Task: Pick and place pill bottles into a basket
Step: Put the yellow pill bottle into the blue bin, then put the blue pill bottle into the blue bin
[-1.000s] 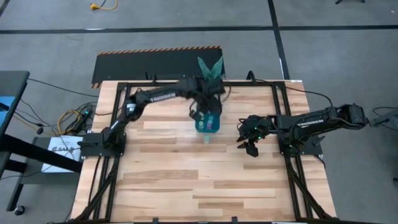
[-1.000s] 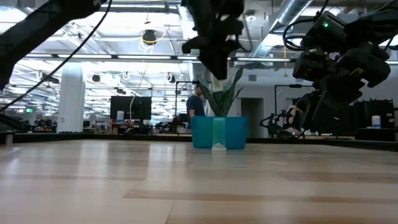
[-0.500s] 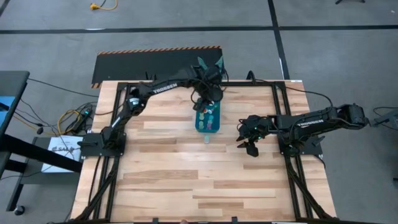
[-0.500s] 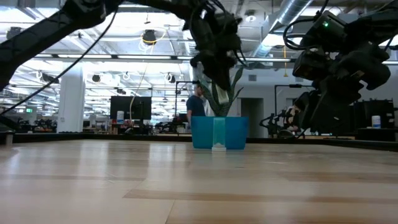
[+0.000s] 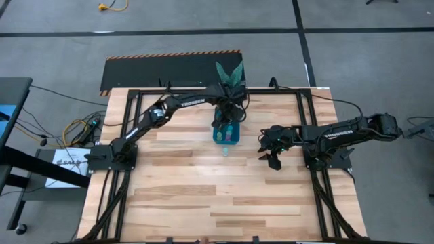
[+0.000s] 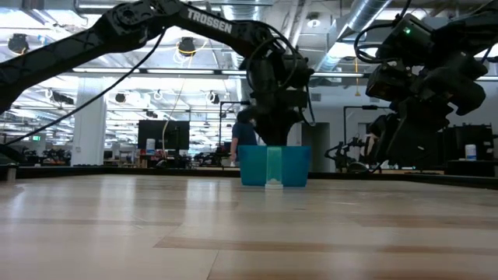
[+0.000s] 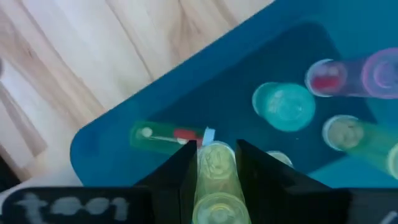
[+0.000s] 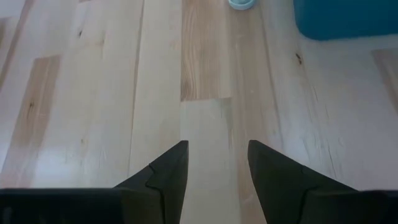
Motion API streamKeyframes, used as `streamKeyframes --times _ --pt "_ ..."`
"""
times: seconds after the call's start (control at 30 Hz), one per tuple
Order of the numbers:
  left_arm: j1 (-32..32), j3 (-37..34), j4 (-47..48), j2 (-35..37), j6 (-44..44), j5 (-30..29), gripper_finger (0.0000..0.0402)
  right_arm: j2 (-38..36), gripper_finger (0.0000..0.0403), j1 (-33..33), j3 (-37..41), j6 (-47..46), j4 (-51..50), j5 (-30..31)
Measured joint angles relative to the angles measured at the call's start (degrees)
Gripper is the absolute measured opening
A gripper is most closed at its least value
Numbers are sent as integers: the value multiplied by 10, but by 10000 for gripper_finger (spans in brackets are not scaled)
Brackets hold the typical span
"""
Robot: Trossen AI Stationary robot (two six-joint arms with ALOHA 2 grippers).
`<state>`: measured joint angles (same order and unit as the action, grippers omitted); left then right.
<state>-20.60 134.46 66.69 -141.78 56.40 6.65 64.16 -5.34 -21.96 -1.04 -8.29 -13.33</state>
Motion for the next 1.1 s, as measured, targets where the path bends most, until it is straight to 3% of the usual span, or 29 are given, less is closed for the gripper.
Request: streamKeyframes --times 0.83,1.1 --pt "1 0 52 -10 -33 5 94 0 159 0 0 0 1 0" --pt "5 4 90 -6 -27 -43 94 0 159 0 0 0 1 0"
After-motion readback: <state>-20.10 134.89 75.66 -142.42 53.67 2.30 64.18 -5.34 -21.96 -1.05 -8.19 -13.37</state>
